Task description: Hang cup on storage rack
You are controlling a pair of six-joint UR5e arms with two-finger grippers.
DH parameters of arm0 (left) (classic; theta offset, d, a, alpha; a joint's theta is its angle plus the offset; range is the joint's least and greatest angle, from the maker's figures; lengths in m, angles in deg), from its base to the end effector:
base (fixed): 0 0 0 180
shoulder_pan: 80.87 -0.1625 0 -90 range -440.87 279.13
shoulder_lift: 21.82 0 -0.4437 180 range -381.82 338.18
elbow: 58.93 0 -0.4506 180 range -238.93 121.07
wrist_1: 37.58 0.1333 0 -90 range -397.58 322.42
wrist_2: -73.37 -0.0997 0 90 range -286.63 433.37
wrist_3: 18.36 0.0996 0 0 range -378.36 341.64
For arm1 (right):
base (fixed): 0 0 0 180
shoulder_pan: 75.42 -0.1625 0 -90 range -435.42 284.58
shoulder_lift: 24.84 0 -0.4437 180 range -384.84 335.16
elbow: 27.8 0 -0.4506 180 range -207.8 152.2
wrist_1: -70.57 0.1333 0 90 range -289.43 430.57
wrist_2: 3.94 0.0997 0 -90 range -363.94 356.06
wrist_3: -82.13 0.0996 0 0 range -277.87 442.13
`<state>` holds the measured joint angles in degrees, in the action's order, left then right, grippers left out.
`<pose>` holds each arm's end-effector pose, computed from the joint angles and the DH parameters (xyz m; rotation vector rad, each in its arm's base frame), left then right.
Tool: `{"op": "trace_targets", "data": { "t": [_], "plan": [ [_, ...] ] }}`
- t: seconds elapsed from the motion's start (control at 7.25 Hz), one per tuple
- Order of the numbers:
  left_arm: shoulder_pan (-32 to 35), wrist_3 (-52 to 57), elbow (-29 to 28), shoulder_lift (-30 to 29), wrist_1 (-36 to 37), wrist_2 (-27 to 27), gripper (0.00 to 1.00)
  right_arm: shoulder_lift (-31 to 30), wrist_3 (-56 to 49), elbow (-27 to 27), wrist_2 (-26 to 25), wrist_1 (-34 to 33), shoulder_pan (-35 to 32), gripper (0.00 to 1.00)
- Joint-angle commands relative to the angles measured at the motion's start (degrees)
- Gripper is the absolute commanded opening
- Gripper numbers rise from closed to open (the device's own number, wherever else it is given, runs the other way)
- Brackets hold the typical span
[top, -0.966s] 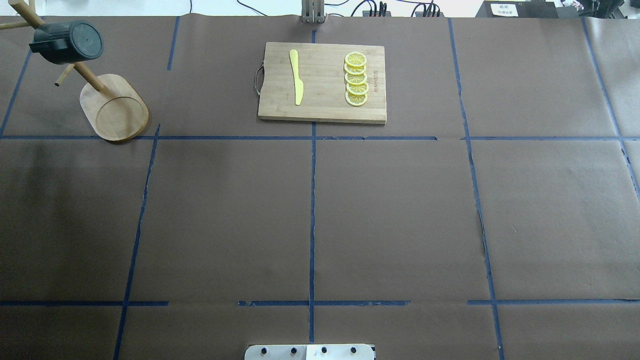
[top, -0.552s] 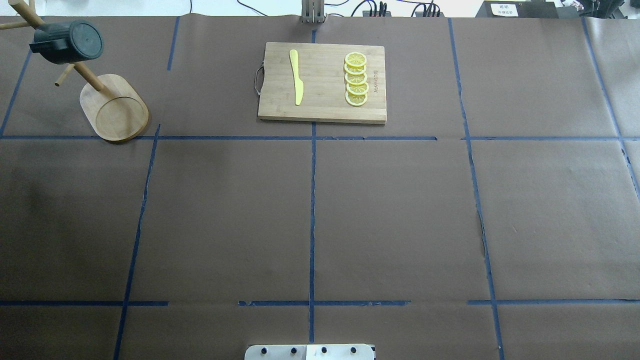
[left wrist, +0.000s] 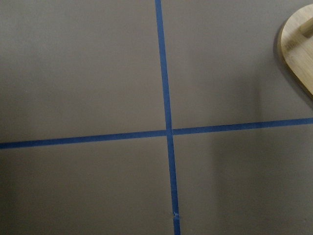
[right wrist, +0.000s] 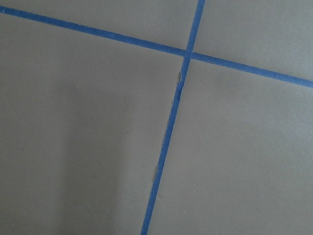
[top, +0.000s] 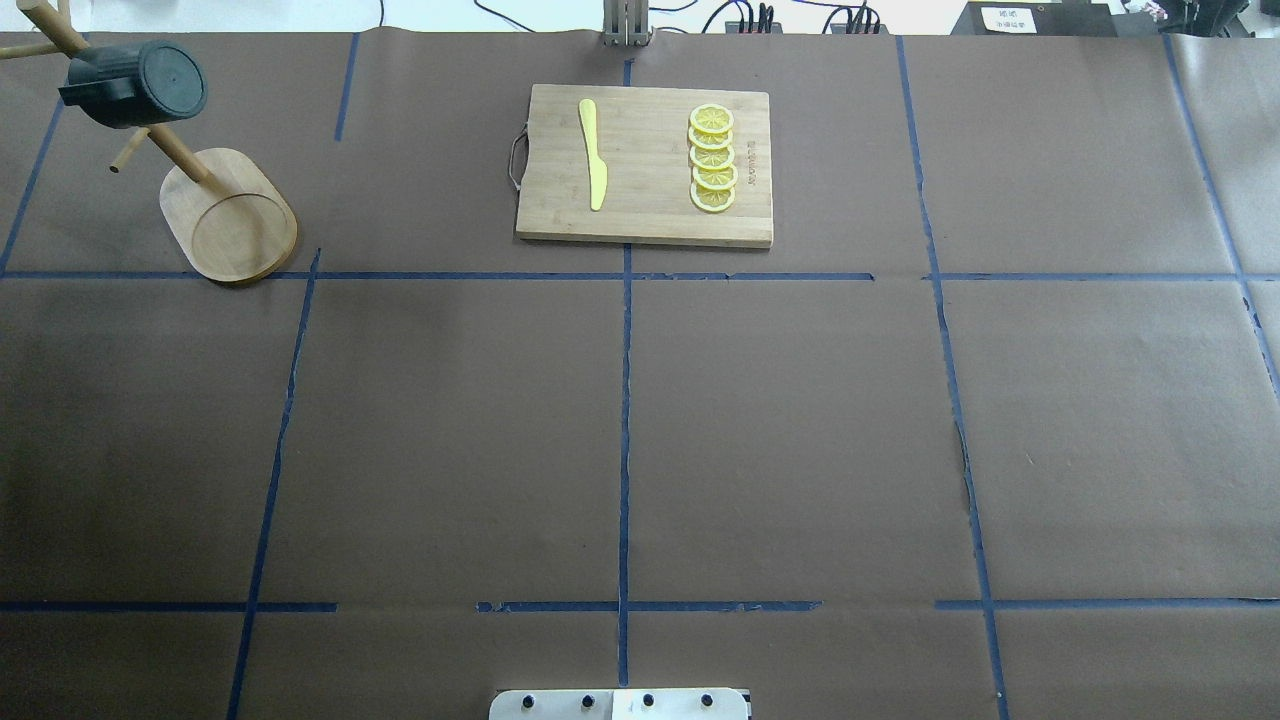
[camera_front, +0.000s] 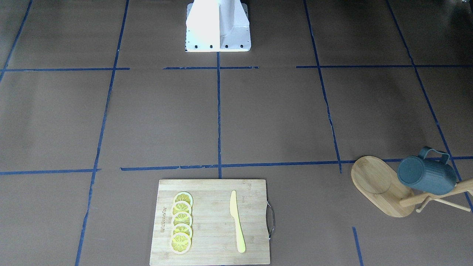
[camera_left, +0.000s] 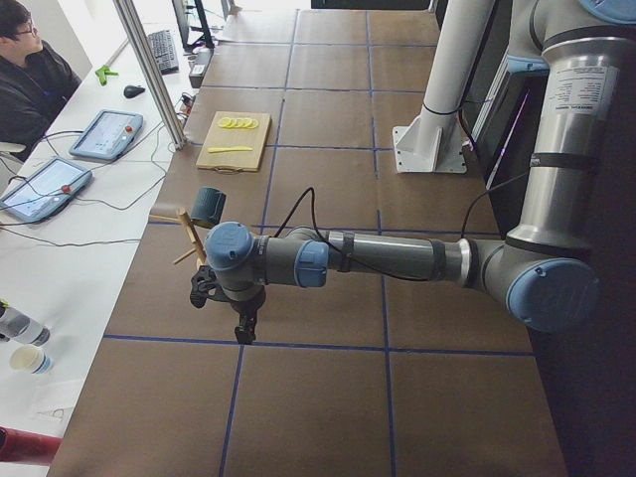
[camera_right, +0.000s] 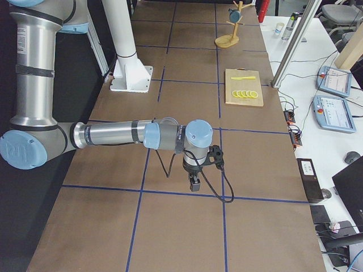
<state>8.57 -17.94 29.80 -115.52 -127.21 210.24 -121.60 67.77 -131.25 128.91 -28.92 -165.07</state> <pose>-0.0549 -0.5815 0.6506 0.0329 0.8180 0.0308 0.0626 -0.4917 0.6284 0.0451 -0.7495 -0.2263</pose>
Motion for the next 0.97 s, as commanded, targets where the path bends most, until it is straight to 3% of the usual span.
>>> {"op": "trace_targets", "data": {
  "t": [0.0,0.28,0.83],
  "plan": [
    [-0.05,0.37,1.08,4.64,-1.5,0.07,1.0,0.09,2.31,-0.08,0.04,0.0,0.0,1.0],
    [0.04,0.37,5.19,7.29,-1.33,-0.19,1.0,0.09,2.14,0.0,0.04,0.0,0.09,1.0],
    [-0.05,0.28,5.39,8.45,-1.33,-0.11,1.0,0.0,2.14,0.18,0.04,0.0,0.35,1.0]
  ]
}}
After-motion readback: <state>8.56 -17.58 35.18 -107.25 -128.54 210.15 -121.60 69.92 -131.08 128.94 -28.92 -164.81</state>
